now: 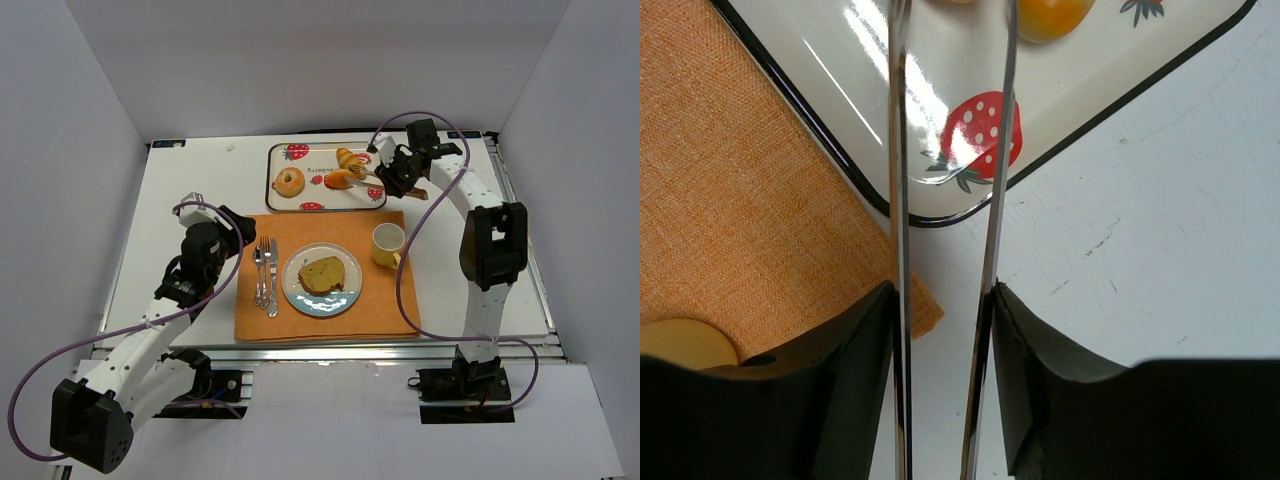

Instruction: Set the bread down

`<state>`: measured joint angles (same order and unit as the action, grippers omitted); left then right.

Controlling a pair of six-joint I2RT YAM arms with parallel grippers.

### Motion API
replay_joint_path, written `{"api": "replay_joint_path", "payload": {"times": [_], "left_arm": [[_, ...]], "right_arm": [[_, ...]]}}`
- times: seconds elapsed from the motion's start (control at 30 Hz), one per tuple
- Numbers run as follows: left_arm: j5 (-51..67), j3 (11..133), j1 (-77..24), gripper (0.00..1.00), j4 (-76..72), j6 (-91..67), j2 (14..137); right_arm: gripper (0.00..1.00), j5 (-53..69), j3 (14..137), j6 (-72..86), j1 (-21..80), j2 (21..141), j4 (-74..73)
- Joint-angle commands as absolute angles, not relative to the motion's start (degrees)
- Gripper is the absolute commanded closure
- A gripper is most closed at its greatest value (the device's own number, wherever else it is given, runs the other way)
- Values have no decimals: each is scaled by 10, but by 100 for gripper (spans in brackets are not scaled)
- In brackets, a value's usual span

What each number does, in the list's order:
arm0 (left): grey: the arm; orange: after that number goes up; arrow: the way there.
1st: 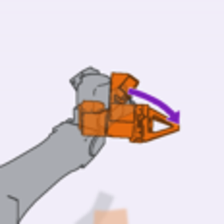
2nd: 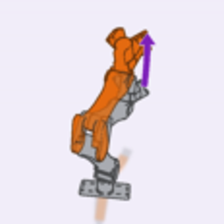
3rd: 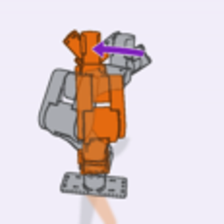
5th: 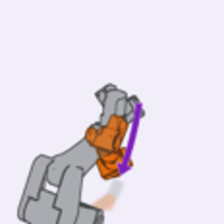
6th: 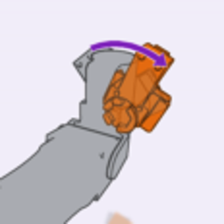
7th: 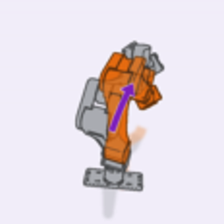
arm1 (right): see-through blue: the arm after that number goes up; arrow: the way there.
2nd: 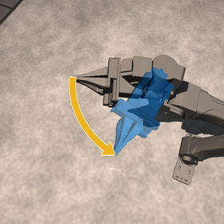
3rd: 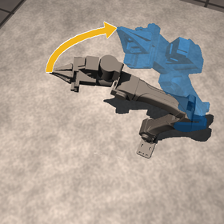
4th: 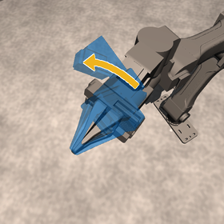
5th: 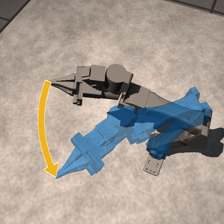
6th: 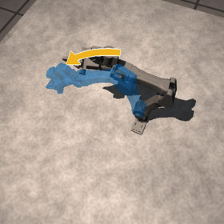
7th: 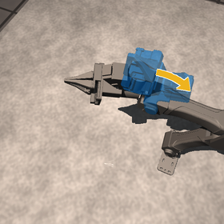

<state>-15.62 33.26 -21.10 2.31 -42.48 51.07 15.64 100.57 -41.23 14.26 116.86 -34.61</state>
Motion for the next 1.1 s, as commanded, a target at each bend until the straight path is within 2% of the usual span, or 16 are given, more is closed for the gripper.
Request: {"api": "replay_joint_path", "payload": {"times": [0.0,0.07,0.2,0.3,0.83,0.87,1.07], "left_arm": [[-153,335,-207,24,15,-425,507],[-153,336,-207,24,17,-425,507],[-154,337,-207,24,18,-425,506],[-155,337,-207,24,17,-425,505],[-156,334,-207,24,18,-425,502],[-156,333,-207,24,17,-425,502],[-156,333,-207,24,16,-425,502]], "right_arm": [[54,178,1041,-425,141,1180,-367],[58,181,1050,-424,141,1185,-377],[72,184,1054,-421,141,1187,-386],[77,183,1054,-421,141,1187,-388],[95,210,1004,-401,129,1112,-342],[100,212,1001,-399,127,1107,-340],[100,227,966,-395,125,1076,-332]]}}
